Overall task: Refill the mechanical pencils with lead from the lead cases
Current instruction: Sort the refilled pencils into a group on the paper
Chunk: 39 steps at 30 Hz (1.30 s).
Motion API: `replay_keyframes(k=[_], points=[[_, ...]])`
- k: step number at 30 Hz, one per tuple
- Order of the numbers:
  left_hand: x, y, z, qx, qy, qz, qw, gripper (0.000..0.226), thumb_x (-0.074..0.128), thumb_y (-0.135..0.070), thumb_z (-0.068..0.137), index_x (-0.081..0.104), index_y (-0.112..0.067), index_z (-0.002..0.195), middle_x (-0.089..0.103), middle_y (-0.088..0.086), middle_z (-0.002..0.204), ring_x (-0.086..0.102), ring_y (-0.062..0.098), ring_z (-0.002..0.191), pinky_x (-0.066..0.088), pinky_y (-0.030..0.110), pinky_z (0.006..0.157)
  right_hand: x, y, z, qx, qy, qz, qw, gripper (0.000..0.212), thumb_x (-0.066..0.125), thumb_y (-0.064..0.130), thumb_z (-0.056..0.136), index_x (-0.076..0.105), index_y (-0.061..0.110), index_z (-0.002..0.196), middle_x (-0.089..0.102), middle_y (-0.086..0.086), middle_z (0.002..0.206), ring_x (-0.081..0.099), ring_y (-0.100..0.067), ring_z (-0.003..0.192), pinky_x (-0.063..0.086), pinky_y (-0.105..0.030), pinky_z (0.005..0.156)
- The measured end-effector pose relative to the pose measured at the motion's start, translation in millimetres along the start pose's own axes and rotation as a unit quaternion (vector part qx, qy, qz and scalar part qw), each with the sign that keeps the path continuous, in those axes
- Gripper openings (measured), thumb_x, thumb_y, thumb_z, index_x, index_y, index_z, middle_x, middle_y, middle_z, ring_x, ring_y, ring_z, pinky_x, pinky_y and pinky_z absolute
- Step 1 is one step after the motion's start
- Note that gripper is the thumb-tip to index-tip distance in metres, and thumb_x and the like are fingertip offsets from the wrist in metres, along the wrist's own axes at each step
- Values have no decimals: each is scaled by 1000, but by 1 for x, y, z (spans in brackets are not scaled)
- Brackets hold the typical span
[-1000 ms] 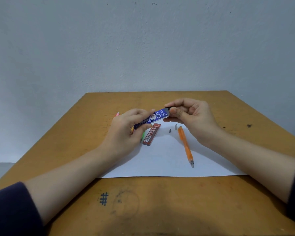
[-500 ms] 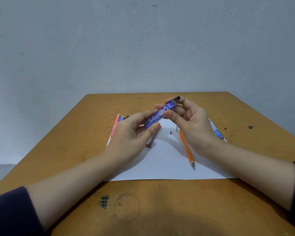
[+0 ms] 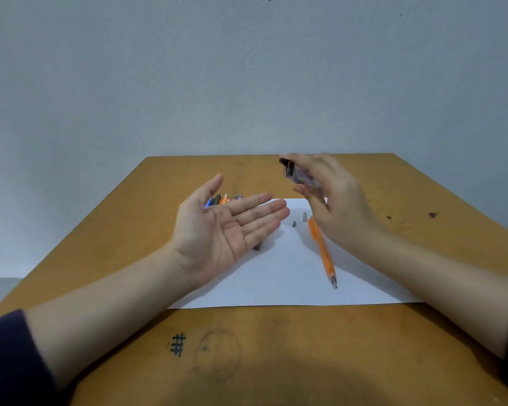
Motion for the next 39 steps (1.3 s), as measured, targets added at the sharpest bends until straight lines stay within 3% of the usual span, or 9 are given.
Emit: replay_keyframes(k=[4, 8, 12, 15, 17, 20, 26, 31, 39], points=[[1, -2, 1, -21, 23, -61, 998, 75, 39, -50, 92, 45, 16, 128, 55, 36, 124, 56, 45, 116, 44, 47, 98, 4, 4, 2, -74, 35, -94, 992, 59, 48, -21, 72, 58, 3, 126, 58, -14, 100, 50, -8, 90, 47, -14, 83], [6, 3, -1, -49, 54, -77, 994, 82, 40, -55, 90, 48, 18, 127, 52, 36, 128, 54, 46, 119, 42, 49, 101, 7, 5, 0, -77, 42, -109, 990, 71, 49, -16, 77, 43, 17, 139, 57, 2, 102, 50, -5, 91, 52, -36, 83], [10, 8, -2, -71, 80, -79, 991, 89, 41, -62, 87, 48, 19, 124, 49, 36, 131, 50, 47, 123, 38, 48, 105, 7, 2, -2, -73, 28, -123, 989, 98, 58, -18, 79, 10, 29, 150, 58, 4, 99, 47, -3, 86, 45, -23, 89], [10, 7, -1, -70, 80, -86, 991, 92, 41, -63, 87, 45, 20, 127, 48, 37, 131, 49, 48, 123, 37, 49, 105, 8, 13, -6, -175, 2, -183, 967, 64, 59, -21, 73, 53, 5, 131, 65, -10, 98, 60, -18, 89, 50, -46, 78], [9, 7, -1, -69, 78, -88, 991, 93, 41, -63, 87, 45, 20, 127, 48, 37, 131, 49, 48, 123, 38, 49, 105, 12, 11, -7, -192, 11, -200, 961, 57, 59, -24, 69, 64, 3, 119, 65, -12, 99, 62, -23, 90, 47, -49, 75], [8, 8, -1, -72, 79, -79, 991, 92, 40, -65, 86, 47, 19, 125, 48, 37, 131, 50, 47, 123, 38, 48, 105, 10, 9, -6, -178, 11, -196, 964, 65, 60, -24, 70, 58, 7, 128, 65, -8, 102, 60, -20, 93, 48, -47, 77], [4, 8, 0, -67, 56, -74, 993, 93, 40, -65, 86, 46, 19, 127, 50, 37, 129, 51, 48, 121, 39, 50, 103, 5, 12, -3, -147, 5, -145, 978, 80, 55, -22, 77, 22, 10, 143, 68, -5, 102, 62, -16, 94, 49, -45, 82], [3, 9, 1, -73, 50, -80, 993, 93, 40, -64, 87, 43, 18, 130, 49, 37, 130, 51, 47, 122, 39, 49, 104, 8, 18, -11, -212, -1, -214, 954, 55, 52, -23, 72, 66, 7, 117, 68, -9, 106, 62, -24, 99, 46, -43, 81], [2, 9, -1, -71, 35, -60, 995, 86, 39, -60, 90, 47, 17, 127, 53, 35, 128, 55, 44, 119, 43, 48, 100, 9, 16, -9, -208, 8, -211, 955, 49, 52, -20, 77, 67, 7, 115, 68, -7, 109, 63, -24, 101, 48, -45, 78]])
Point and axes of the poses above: each hand's wrist, its own z-axis towards the middle knuckle, its own x-axis out of the palm, y = z × x, the point moved 10 cm from there along z, towards the middle knuckle
